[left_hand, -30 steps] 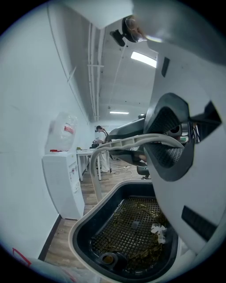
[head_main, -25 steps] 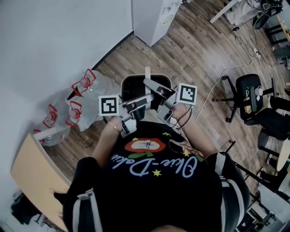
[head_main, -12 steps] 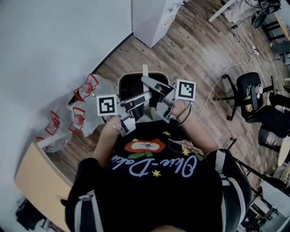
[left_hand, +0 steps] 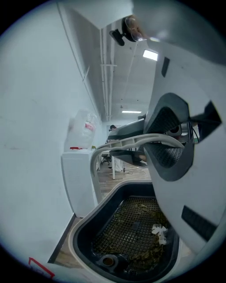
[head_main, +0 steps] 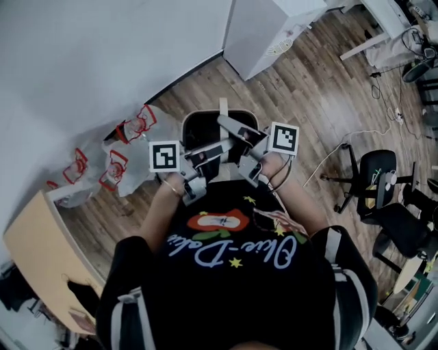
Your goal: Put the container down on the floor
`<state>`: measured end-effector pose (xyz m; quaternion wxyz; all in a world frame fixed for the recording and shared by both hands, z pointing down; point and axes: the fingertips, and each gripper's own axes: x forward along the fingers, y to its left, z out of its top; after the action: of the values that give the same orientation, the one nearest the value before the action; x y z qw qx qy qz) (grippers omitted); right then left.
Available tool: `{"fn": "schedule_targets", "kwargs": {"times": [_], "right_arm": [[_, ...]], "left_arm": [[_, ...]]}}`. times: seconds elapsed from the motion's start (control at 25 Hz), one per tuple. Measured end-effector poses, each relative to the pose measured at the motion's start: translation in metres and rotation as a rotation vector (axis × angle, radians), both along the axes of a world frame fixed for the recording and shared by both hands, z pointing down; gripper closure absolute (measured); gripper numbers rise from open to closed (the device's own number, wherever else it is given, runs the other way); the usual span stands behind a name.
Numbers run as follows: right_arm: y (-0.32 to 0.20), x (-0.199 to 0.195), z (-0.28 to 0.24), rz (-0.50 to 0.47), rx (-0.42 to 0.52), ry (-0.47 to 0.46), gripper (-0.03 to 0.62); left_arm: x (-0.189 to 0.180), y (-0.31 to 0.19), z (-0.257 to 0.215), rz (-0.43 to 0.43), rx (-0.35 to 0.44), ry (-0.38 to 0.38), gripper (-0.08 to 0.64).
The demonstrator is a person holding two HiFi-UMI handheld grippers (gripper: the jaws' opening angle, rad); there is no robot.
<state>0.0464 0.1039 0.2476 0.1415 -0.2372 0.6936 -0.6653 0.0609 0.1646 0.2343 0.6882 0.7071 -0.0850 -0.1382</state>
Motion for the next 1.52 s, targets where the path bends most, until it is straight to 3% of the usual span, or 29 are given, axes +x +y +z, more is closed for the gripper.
{"fn": "schedule_targets", "kwargs": {"times": [0.64, 0.8, 0.92, 1.28, 1.52], "right_arm": [[-0.138, 0.018, 0.013, -0.300, -0.020, 0.022, 0.515], [-0.182, 0.028, 0.021, -0.374, -0.043, 0.029, 0.515], [-0.211, 0.031, 0.028, -0.423, -0.054, 0.019, 0.515], [-0.212, 0.027, 0.037, -0.531, -0.027, 0.035, 0.517], [-0.212, 0.028, 0.038, -0.533, -0.043, 0.045, 0.516]], "left_arm": [[0.036, -0.145, 0.011, -0.275, -0.044, -0.020, 0.509], [0.048, -0.190, 0.020, -0.343, -0.088, -0.025, 0.509], [0.054, -0.224, 0.026, -0.386, -0.074, -0.037, 0.509], [0.055, -0.228, 0.040, -0.479, -0.096, -0.055, 0.509], [0.057, -0.228, 0.039, -0.486, -0.104, -0.045, 0.509]]}}
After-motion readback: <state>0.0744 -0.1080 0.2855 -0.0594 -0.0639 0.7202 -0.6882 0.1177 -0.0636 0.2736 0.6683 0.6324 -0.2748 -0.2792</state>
